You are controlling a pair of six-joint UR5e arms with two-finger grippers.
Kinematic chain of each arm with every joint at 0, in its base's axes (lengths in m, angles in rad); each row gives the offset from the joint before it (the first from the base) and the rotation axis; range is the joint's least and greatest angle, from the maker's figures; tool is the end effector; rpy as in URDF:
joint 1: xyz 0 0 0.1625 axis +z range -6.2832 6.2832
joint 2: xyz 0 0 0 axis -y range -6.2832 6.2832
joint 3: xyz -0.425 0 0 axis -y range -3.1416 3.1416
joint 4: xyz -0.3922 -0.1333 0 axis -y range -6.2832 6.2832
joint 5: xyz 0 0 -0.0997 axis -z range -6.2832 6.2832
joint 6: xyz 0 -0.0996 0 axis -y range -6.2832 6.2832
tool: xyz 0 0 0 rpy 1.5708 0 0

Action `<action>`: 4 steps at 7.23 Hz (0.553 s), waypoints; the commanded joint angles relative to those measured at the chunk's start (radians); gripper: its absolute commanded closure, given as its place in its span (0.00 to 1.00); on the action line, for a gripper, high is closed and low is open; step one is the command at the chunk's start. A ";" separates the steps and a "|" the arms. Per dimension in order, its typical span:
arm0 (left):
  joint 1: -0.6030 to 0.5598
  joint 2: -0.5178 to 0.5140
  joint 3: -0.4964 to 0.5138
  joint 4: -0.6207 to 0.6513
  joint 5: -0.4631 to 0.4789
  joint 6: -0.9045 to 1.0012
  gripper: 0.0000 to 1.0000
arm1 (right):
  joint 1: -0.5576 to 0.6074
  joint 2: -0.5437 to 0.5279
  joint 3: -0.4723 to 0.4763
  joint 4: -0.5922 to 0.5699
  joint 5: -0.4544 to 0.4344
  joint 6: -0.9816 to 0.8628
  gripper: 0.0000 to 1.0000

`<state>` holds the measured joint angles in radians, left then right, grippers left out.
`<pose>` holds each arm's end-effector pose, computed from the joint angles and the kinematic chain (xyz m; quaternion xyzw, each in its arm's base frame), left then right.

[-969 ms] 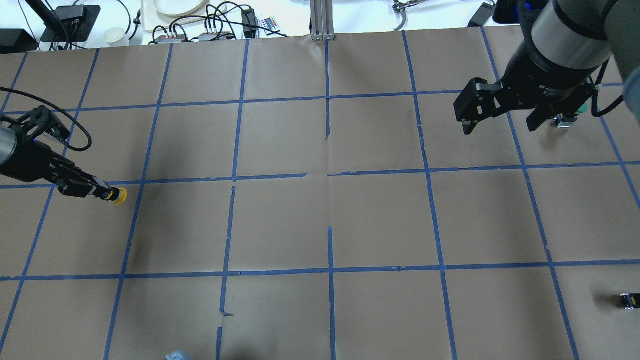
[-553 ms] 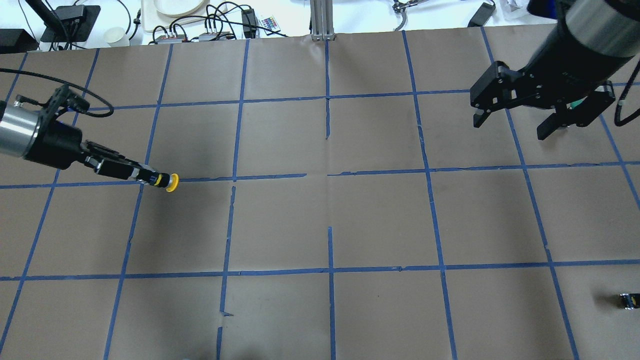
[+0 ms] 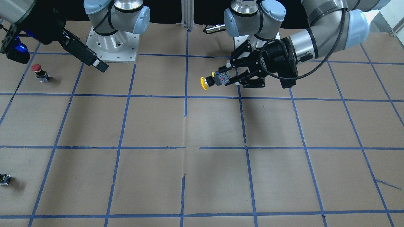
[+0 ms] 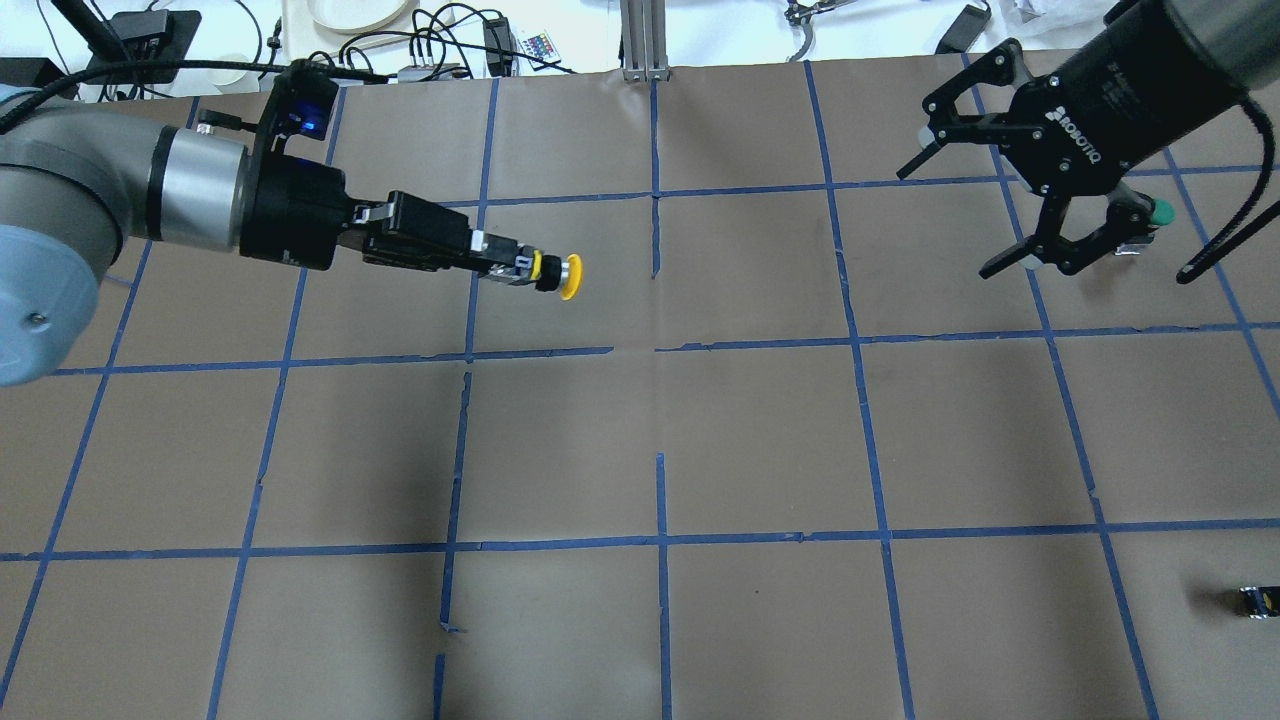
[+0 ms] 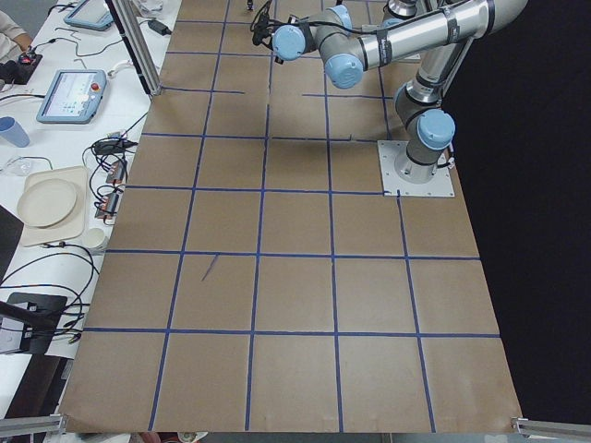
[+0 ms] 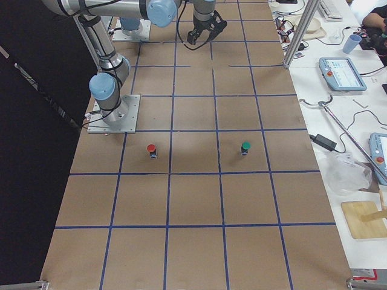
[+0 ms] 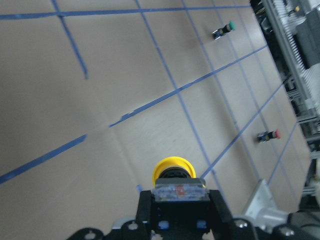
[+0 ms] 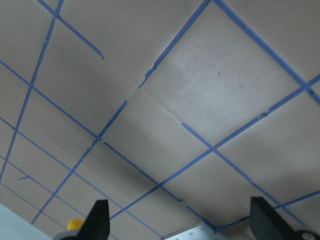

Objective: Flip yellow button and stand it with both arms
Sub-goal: 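Lift the yellow button with the left gripper while the right gripper turns toward it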

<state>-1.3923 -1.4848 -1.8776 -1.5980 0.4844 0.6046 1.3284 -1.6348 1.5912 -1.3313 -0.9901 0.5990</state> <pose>-0.1413 -0.4639 0.4306 -0.1171 -0.8438 0.0979 0.5145 0.0753 -0.4783 0.5026 0.4150 0.8590 0.1427 0.2638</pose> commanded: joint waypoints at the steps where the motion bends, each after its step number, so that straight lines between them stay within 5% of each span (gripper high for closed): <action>1: -0.100 0.049 0.002 0.036 -0.199 -0.222 0.97 | -0.008 0.035 0.007 0.058 0.181 0.104 0.00; 4: -0.158 0.025 -0.096 0.238 -0.334 -0.324 0.99 | -0.084 0.069 0.006 0.273 0.457 0.105 0.00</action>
<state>-1.5309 -1.4485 -1.9242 -1.4285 0.2110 0.3058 1.2740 -1.5702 1.5972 -1.1642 -0.6416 0.7022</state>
